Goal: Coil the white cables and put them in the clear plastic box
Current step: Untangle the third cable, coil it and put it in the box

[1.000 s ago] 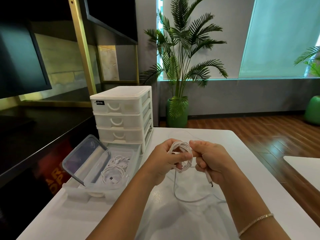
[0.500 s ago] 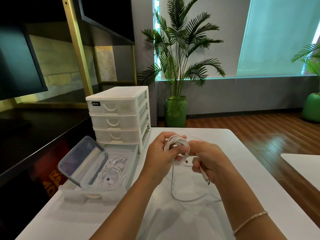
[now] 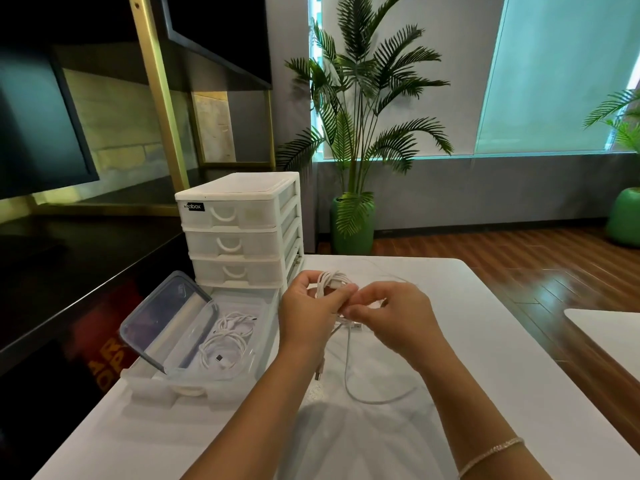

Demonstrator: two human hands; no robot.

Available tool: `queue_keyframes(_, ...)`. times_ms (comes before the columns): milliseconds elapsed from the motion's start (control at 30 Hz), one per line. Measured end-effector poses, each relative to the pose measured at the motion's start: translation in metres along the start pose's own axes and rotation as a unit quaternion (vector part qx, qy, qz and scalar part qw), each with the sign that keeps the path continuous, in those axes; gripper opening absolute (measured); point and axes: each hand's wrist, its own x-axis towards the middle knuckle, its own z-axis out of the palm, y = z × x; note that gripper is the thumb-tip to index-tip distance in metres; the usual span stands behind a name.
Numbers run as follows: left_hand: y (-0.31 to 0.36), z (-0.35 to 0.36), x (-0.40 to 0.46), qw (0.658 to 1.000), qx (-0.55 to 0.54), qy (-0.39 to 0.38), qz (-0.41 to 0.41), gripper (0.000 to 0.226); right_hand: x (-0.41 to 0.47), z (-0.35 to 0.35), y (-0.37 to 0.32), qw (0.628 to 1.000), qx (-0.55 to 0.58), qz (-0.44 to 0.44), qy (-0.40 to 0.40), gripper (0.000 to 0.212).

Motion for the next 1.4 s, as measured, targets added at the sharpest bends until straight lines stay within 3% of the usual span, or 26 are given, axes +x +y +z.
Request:
queue_keyframes(133,-0.001,0.003,0.001,0.995,-0.059,0.010,-0.075,0.028,-0.001,0.002,0.001,0.998,-0.044,0.034,0.028,0.025)
queue_keyframes(333,0.005,0.002,0.000,0.978,-0.145,-0.073,-0.135,0.027,-0.001,0.000,0.001,0.995,-0.085,0.027,0.049,0.020)
queue_keyframes(433,0.005,0.001,0.001,0.987,-0.084,-0.105,-0.090,0.021,0.001,-0.003,0.002,0.998,-0.039,0.037,0.028,0.019)
queue_keyframes(500,0.006,-0.001,0.001,0.991,-0.037,-0.122,-0.038,0.019,0.002,-0.009,0.000,0.993,0.058,0.100,-0.005,0.022)
queue_keyframes(600,0.005,-0.002,0.001,0.992,0.006,-0.124,0.034,0.017,0.002,-0.016,-0.003,0.967,0.176,0.175,-0.059,0.022)
queue_keyframes(767,0.004,-0.004,0.001,0.986,0.065,-0.127,0.086,0.014,-0.001,-0.019,-0.006,0.933,0.275,0.212,-0.096,0.020)
queue_keyframes(967,0.006,-0.007,0.004,0.979,0.096,-0.154,0.093,0.013,0.001,-0.020,-0.004,0.925,0.286,0.228,-0.099,0.019)
queue_keyframes(1100,0.008,-0.009,0.006,0.979,0.059,-0.179,0.073,0.013,0.000,-0.023,-0.003,0.918,0.308,0.229,-0.104,0.021)
queue_keyframes(1267,0.009,-0.010,0.006,0.980,-0.001,-0.195,0.030,0.008,0.001,-0.032,0.000,0.930,0.282,0.199,-0.123,0.024)
queue_keyframes(1400,0.008,-0.008,0.005,0.981,0.013,-0.191,0.037,0.009,0.001,-0.037,0.004,0.942,0.246,0.173,-0.149,0.029)
